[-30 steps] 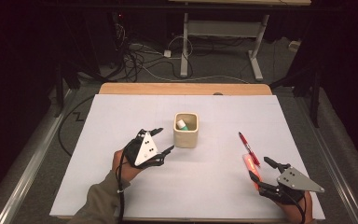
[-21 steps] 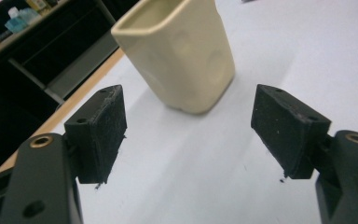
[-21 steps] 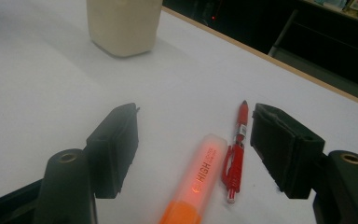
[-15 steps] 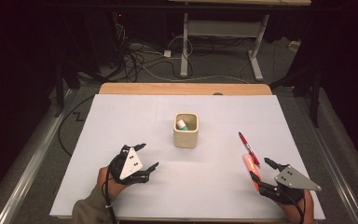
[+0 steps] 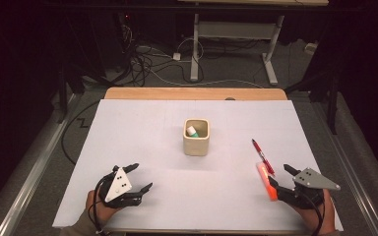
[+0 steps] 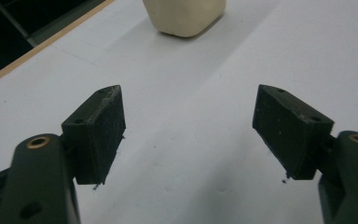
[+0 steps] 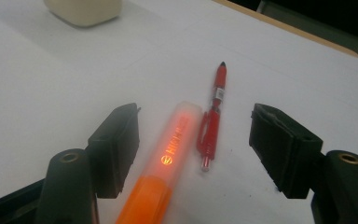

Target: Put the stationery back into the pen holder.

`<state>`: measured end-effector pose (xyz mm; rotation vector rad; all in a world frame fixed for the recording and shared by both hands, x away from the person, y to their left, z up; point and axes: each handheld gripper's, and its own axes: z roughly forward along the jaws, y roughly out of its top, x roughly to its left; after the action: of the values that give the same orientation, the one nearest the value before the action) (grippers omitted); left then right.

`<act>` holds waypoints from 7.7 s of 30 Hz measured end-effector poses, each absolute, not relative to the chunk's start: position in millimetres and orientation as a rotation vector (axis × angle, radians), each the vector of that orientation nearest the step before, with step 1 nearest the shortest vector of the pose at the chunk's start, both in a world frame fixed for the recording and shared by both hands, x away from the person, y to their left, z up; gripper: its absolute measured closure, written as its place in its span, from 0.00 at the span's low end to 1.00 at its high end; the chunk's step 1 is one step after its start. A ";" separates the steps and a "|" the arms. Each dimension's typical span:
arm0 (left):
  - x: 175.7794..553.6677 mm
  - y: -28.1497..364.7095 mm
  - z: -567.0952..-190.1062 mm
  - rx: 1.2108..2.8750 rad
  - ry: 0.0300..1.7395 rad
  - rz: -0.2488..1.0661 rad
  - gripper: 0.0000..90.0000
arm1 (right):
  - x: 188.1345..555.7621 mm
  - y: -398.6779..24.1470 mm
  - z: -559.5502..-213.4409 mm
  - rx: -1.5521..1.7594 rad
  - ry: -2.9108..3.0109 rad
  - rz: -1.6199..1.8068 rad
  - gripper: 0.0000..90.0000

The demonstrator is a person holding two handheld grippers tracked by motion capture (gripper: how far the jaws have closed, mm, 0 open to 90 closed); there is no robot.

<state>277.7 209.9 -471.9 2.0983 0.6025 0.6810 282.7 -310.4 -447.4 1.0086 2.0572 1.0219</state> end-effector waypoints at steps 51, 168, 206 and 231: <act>278.0 218.3 -468.1 2.068 0.614 0.676 0.27 | 465.8 -252.0 -438.9 1.313 2.601 0.289 0.89; 277.9 221.0 -471.3 2.018 0.651 0.660 0.20 | 413.4 -121.2 -340.9 0.762 1.864 1.581 0.89; 278.1 218.7 -473.0 2.040 0.629 0.655 0.20 | 421.9 -115.9 -388.3 0.796 1.977 1.503 0.89; 275.7 216.6 -471.3 2.061 0.606 0.660 0.23 | 407.7 -129.7 -405.1 0.810 2.032 1.435 0.89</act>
<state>275.7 216.6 -471.3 2.0612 0.6060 0.6595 407.7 -129.7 -405.1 0.8097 2.0318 1.4345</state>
